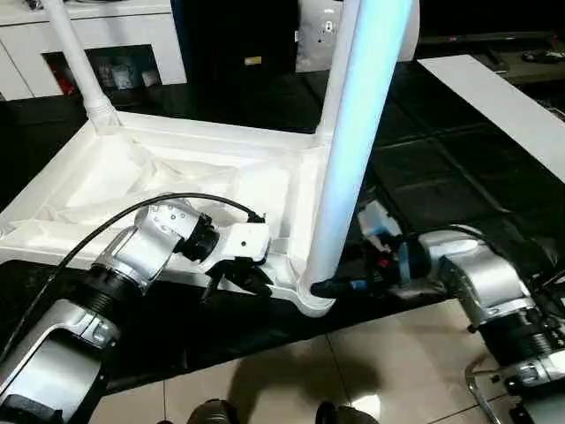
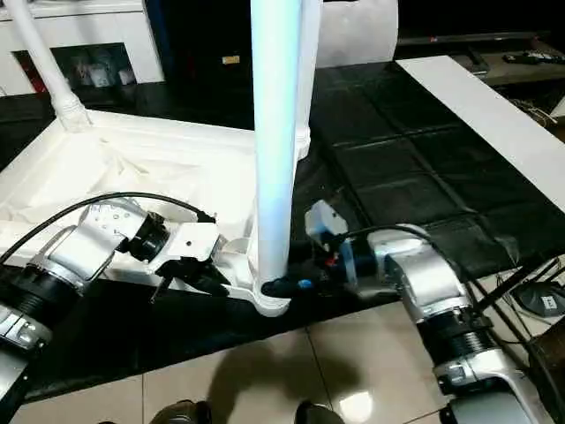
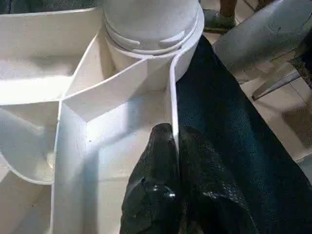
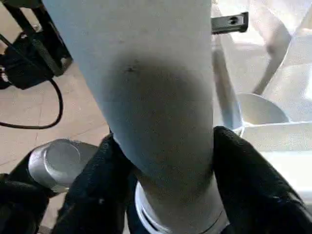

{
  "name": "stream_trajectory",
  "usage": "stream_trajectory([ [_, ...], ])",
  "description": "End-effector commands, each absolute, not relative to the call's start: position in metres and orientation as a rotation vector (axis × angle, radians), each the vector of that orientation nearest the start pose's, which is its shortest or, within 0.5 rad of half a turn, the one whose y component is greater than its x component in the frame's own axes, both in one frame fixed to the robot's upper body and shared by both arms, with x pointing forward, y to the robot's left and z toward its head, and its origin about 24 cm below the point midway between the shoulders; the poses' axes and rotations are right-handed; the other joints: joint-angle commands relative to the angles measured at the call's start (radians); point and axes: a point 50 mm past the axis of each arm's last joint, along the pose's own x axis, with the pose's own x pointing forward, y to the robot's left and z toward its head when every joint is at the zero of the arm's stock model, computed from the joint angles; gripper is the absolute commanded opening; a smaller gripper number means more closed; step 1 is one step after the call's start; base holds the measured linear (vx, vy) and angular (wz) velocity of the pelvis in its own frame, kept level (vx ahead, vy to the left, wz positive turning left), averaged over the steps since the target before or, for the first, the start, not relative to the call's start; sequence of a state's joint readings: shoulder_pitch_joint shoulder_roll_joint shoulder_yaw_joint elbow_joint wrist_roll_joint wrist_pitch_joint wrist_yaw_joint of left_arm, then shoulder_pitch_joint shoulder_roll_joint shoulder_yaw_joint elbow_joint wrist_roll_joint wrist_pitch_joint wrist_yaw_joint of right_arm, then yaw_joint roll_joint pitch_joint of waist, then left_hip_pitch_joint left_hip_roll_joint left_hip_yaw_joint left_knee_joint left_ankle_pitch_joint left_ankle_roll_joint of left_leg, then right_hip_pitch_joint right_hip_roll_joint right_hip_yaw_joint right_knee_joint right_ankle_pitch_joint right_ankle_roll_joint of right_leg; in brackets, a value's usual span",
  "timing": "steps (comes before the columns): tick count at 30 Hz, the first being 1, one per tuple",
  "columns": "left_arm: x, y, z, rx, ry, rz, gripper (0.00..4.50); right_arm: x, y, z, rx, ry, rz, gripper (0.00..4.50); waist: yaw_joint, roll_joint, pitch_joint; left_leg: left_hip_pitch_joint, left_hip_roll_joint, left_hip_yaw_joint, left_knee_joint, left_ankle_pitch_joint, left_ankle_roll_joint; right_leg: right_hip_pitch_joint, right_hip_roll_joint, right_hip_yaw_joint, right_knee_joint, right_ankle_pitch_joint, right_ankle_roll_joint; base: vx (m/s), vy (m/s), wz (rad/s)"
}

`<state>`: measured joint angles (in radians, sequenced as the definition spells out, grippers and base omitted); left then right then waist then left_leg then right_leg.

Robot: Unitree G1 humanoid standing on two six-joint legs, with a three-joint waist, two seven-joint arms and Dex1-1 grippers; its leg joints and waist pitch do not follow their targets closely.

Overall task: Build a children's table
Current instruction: Rotate leg to tighten

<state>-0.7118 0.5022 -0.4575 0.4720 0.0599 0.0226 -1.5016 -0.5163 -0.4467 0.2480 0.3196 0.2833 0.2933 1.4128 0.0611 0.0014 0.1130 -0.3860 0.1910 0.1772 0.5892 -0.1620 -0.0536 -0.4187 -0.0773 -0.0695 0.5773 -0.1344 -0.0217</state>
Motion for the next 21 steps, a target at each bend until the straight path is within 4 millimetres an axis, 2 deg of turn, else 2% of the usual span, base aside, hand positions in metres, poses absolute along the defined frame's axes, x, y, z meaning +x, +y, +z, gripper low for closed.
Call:
stream_trajectory([
  [1, 0.309, 0.117, 0.095, 0.798, 0.471, -1.784, 0.0, 0.293, -0.133, 0.09, -0.12, 0.331, 1.6, 2.19, -0.01, -0.002, -0.07, 0.026, 0.041, -0.008, -0.077, -0.289, 0.039, 0.044, -0.062, 0.045, -0.07, -0.416, -0.2, 0.0, 0.0, 0.0],
  [7, 0.31, 0.119, 0.095, 0.779, 0.479, -1.76, 0.0, 0.289, -0.134, 0.088, -0.096, 0.353, 1.613, 2.06, -0.009, 0.0, -0.07, 0.027, 0.041, -0.009, -0.079, -0.298, 0.033, 0.044, -0.062, 0.045, -0.072, -0.427, -0.196, 0.0, 0.0, 0.0],
  [8, 0.311, 0.12, 0.095, 0.757, 0.482, -1.739, 0.0, 0.288, -0.134, 0.088, -0.085, 0.353, 1.614, 2.06, -0.008, 0.006, -0.072, 0.029, 0.042, -0.01, -0.079, -0.299, 0.032, 0.045, -0.062, 0.045, -0.071, -0.425, -0.198, 0.0, 0.0, 0.0],
  [9, 0.312, 0.12, 0.095, 0.742, 0.484, -1.725, 0.0, 0.287, -0.134, 0.087, -0.079, 0.352, 1.614, 2.06, -0.008, 0.003, -0.072, 0.029, 0.042, -0.008, -0.078, -0.299, 0.031, 0.045, -0.062, 0.046, -0.072, -0.416, -0.2, 0.0, 0.0, 0.0],
  [10, 0.313, 0.12, 0.095, 0.721, 0.481, -1.704, 0.0, 0.285, -0.133, 0.087, -0.062, 0.348, 1.609, 2.06, -0.006, 0.008, -0.073, 0.028, 0.042, -0.009, -0.079, -0.295, 0.03, 0.046, -0.061, 0.046, -0.07, -0.406, -0.205, 0.0, 0.0, 0.0],
  [11, 0.313, 0.12, 0.095, 0.698, 0.478, -1.686, 0.0, 0.284, -0.133, 0.087, -0.041, 0.348, 1.599, 2.06, -0.006, 0.007, -0.073, 0.029, 0.042, -0.008, -0.079, -0.297, 0.03, 0.045, -0.061, 0.046, -0.071, -0.402, -0.206, 0.0, 0.0, 0.0],
  [13, 0.315, 0.12, 0.096, 0.641, 0.467, -1.616, 0.0, 0.284, -0.128, 0.086, -0.003, 0.349, 1.534, 2.06, -0.004, 0.009, -0.074, 0.028, 0.043, -0.009, -0.08, -0.296, 0.026, 0.048, -0.062, 0.046, -0.07, -0.388, -0.212, 0.0, 0.0, 0.0],
  [15, 0.318, 0.115, 0.098, 0.535, 0.447, -1.503, 0.0, 0.289, -0.122, 0.082, 0.019, 0.335, 1.38, 2.06, -0.007, 0.01, -0.073, 0.027, 0.042, -0.01, -0.082, -0.301, 0.017, 0.047, -0.061, 0.046, -0.068, -0.386, -0.215, 0.0, 0.0, 0.0],
  [17, 0.318, 0.112, 0.1, 0.484, 0.44, -1.461, 0.0, 0.292, -0.119, 0.08, 0.019, 0.323, 1.306, 2.06, -0.019, 0.006, -0.071, 0.028, 0.033, -0.013, -0.079, -0.334, 0.004, 0.045, -0.063, 0.041, -0.08, -0.482, -0.186, 0.0, 0.0, 0.0],
  [19, 0.318, 0.106, 0.101, 0.439, 0.442, -1.402, 0.0, 0.299, -0.112, 0.077, 0.04, 0.32, 1.175, 2.05, -0.029, 0.005, -0.068, 0.026, 0.033, -0.017, -0.081, -0.344, -0.005, 0.042, -0.064, 0.039, -0.083, -0.539, -0.159, 0.0, 0.0, 0.0],
  [20, 0.317, 0.104, 0.1, 0.428, 0.448, -1.372, 0.0, 0.303, -0.108, 0.076, 0.065, 0.32, 1.116, 2.05, -0.043, 0.004, -0.066, 0.019, 0.03, -0.021, -0.082, -0.352, -0.007, 0.046, -0.063, 0.035, -0.085, -0.568, -0.142, 0.0, 0.0, 0.0],
  [21, 0.317, 0.102, 0.1, 0.416, 0.457, -1.344, 0.0, 0.306, -0.104, 0.076, 0.092, 0.318, 1.067, 2.05, -0.053, 0.001, -0.068, 0.017, 0.028, -0.023, -0.083, -0.354, -0.009, 0.047, -0.063, 0.032, -0.089, -0.582, -0.127, 0.0, 0.0, 0.0],
])
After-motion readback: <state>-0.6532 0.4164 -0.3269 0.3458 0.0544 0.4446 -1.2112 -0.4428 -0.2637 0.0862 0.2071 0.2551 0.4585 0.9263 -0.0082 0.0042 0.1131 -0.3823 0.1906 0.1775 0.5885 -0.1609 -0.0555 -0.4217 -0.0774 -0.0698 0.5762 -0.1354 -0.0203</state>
